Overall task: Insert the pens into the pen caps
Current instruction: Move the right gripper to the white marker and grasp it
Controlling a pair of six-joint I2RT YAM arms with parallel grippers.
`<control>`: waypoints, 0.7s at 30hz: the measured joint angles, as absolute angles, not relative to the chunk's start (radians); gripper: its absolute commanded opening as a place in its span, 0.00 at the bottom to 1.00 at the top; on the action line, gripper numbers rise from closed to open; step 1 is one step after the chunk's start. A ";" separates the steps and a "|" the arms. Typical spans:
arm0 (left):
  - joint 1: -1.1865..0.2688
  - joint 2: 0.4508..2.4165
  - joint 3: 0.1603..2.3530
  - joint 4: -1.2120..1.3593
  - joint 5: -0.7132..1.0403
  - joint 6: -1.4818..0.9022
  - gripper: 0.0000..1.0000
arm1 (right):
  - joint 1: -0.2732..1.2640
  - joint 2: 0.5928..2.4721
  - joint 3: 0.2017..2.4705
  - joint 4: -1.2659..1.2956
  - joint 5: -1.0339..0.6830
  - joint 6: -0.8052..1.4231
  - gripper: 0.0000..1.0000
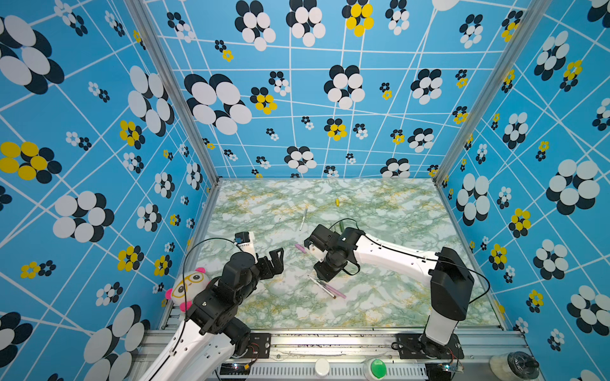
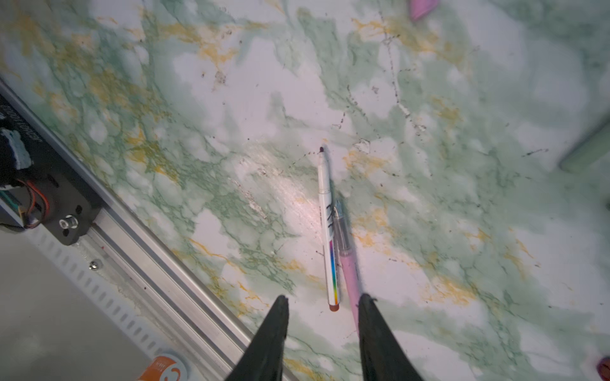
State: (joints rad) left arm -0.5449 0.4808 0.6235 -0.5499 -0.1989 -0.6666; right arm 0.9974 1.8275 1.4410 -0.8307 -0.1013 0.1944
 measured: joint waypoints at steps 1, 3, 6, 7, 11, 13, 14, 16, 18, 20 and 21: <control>-0.542 0.461 0.620 -0.566 -0.204 -0.674 1.00 | 1.000 1.839 1.441 -0.819 -0.102 0.194 0.38; -0.536 0.420 0.609 -0.593 -0.218 -0.696 1.00 | 1.002 1.874 1.446 -0.796 -0.102 0.194 0.38; -0.533 0.390 0.593 -0.619 -0.227 -0.717 1.00 | 1.002 1.946 1.482 -0.781 -0.099 0.190 0.39; -0.532 0.389 0.588 -0.625 -0.227 -0.721 1.00 | 1.004 1.972 1.498 -0.774 -0.097 0.187 0.39; -0.529 0.390 0.576 -0.634 -0.229 -0.726 0.99 | 1.013 2.065 1.571 -0.770 -0.089 0.168 0.38; -0.529 0.391 0.576 -0.634 -0.229 -0.726 0.99 | 1.017 2.094 1.607 -0.773 -0.086 0.160 0.39; -0.528 0.391 0.576 -0.634 -0.229 -0.726 0.99 | 1.019 2.103 1.620 -0.773 -0.083 0.156 0.39; -0.520 0.392 0.575 -0.633 -0.229 -0.726 0.99 | 1.021 2.114 1.640 -0.774 -0.076 0.149 0.38; -0.514 0.392 0.573 -0.631 -0.228 -0.725 0.99 | 1.023 2.121 1.647 -0.774 -0.067 0.143 0.38; -0.506 0.393 0.567 -0.627 -0.225 -0.725 0.99 | 1.024 2.128 1.649 -0.776 -0.059 0.141 0.38; -0.503 0.396 0.563 -0.623 -0.224 -0.725 0.99 | 1.025 2.133 1.649 -0.778 -0.056 0.141 0.38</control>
State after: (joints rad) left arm -0.5030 0.3958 0.5632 -0.6231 -0.2241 -0.7250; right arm 1.0248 2.1330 1.6489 -0.7780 -0.0563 0.1410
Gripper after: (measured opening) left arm 0.992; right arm 0.383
